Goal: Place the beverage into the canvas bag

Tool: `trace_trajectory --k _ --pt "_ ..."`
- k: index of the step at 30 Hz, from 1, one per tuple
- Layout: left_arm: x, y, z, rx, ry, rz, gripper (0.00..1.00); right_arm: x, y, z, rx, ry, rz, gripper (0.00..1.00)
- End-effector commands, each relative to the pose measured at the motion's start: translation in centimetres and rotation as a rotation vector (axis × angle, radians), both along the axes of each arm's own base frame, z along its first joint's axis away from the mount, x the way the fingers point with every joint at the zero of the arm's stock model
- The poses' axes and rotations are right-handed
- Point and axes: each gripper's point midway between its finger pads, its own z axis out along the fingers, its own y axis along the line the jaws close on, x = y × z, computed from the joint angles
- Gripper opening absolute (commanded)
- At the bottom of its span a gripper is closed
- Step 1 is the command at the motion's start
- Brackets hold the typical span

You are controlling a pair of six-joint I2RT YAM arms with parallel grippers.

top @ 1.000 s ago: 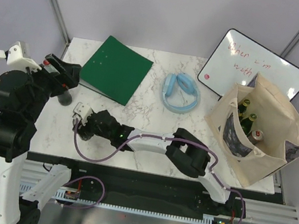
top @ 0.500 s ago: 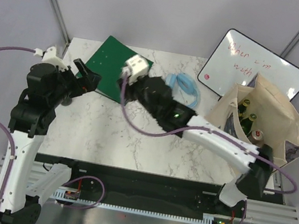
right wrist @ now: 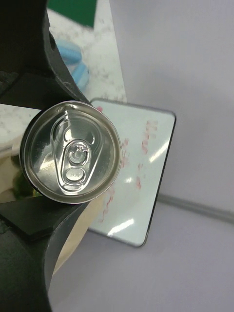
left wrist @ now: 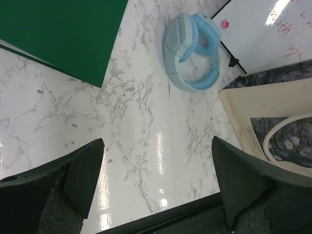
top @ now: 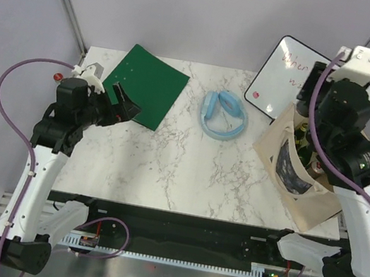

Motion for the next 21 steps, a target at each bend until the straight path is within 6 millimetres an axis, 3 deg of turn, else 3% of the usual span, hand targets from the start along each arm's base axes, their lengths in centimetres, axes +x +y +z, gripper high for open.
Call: trace_trajectory --k 1,2,4,5,8,12,15,16,18,19,21 --pt "0.0 -1.1 0.7 -0.006 -0.063 -0.074 0.98 -0.8 -6.0 -3.3 -0.016 0.131 -0.189 0.00" --pt "0.0 -1.1 0.7 -0.008 -0.064 -0.074 0.98 -0.7 -7.6 -4.2 -0.007 0.157 -0.234 0.00" --pt "-0.1 -1.2 1.0 -0.013 -0.072 -0.083 0.98 -0.1 -8.5 -6.8 -0.001 0.221 -0.244 0.00" --pt "-0.1 -1.3 1.3 -0.015 -0.078 -0.087 0.98 -0.3 -10.3 -7.4 0.007 0.229 -0.298 0.00" --pt "-0.2 -1.5 1.7 -0.019 -0.087 -0.095 0.98 0.5 -12.3 -9.4 0.045 0.249 -0.331 0.00" --pt "-0.4 -1.5 1.4 -0.020 -0.082 -0.096 0.98 1.7 -13.4 -10.9 0.107 0.236 -0.336 0.00" --pt "-0.4 -1.4 0.9 -0.018 -0.073 -0.092 0.98 2.2 -14.3 -13.3 0.111 0.258 -0.378 0.00" --pt "-0.4 -1.4 0.8 -0.017 -0.072 -0.091 0.98 2.2 -14.4 -14.9 0.112 0.286 -0.382 0.00" --pt "-0.3 -1.3 0.7 -0.012 -0.070 -0.088 0.98 2.3 -14.7 -15.7 0.112 0.281 -0.401 0.00" --pt "-0.3 -1.3 0.5 -0.010 -0.066 -0.087 0.99 1.8 -15.8 -16.7 0.110 0.291 -0.442 0.00" --pt "-0.1 -1.2 0.3 -0.005 -0.061 -0.084 0.99 1.5 -16.8 -16.7 0.098 0.272 -0.494 0.00"
